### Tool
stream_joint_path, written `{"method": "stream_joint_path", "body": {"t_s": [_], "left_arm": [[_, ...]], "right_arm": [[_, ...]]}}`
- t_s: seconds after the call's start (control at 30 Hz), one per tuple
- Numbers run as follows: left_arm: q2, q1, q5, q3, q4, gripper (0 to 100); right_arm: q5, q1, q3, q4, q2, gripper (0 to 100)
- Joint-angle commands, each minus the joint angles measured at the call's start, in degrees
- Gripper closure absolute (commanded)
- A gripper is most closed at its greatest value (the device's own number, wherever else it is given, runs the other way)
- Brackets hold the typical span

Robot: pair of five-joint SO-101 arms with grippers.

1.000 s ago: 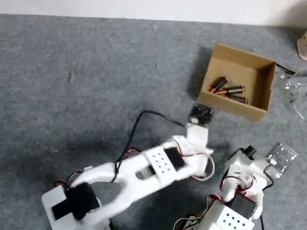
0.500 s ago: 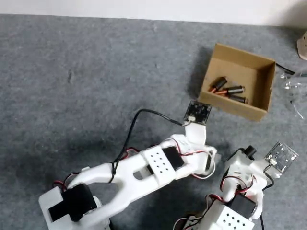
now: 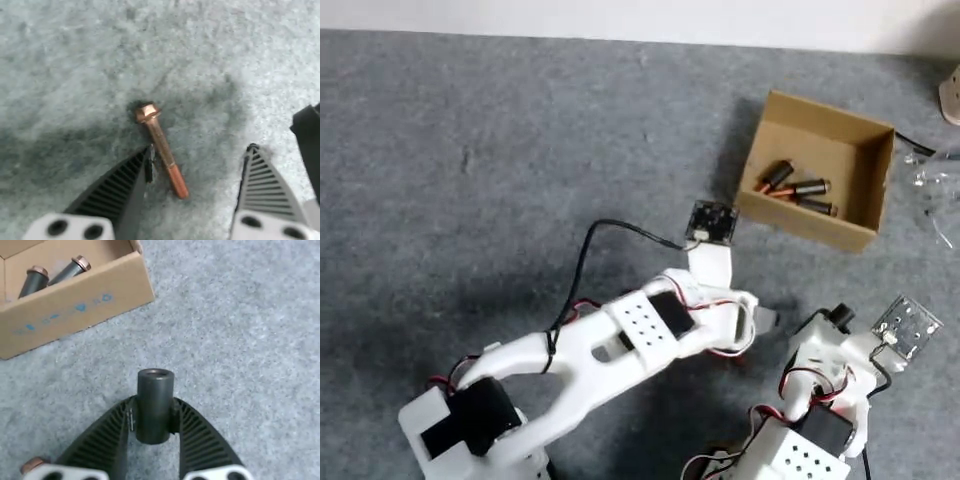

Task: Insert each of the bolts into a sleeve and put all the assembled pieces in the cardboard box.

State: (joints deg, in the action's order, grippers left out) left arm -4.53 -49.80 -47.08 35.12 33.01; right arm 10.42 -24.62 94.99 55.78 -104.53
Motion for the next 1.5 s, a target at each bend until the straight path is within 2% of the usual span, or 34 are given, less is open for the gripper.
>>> {"method": "stream_joint_path", "body": {"t_s": [0.0, 0.4, 0.7, 1.47], "left_arm": [[-0.22, 1.01, -0.18, 1.19, -0.26, 73], [0.13, 0.48, -0.18, 2.15, -0.26, 73], [12.88, 0.48, -0.44, -4.18, 0.18, 73], [13.58, 0.84, -0.35, -5.49, 0.09, 73]], "right_arm": [[-0.7, -1.1, -2.33, -2.33, -0.84, 99.4], [-0.7, -0.75, -0.48, -4.62, -0.84, 99.4], [-0.7, -0.92, -0.48, -4.7, -0.84, 99.4], [-0.7, -0.75, -0.48, -4.7, -0.84, 99.4]]}}
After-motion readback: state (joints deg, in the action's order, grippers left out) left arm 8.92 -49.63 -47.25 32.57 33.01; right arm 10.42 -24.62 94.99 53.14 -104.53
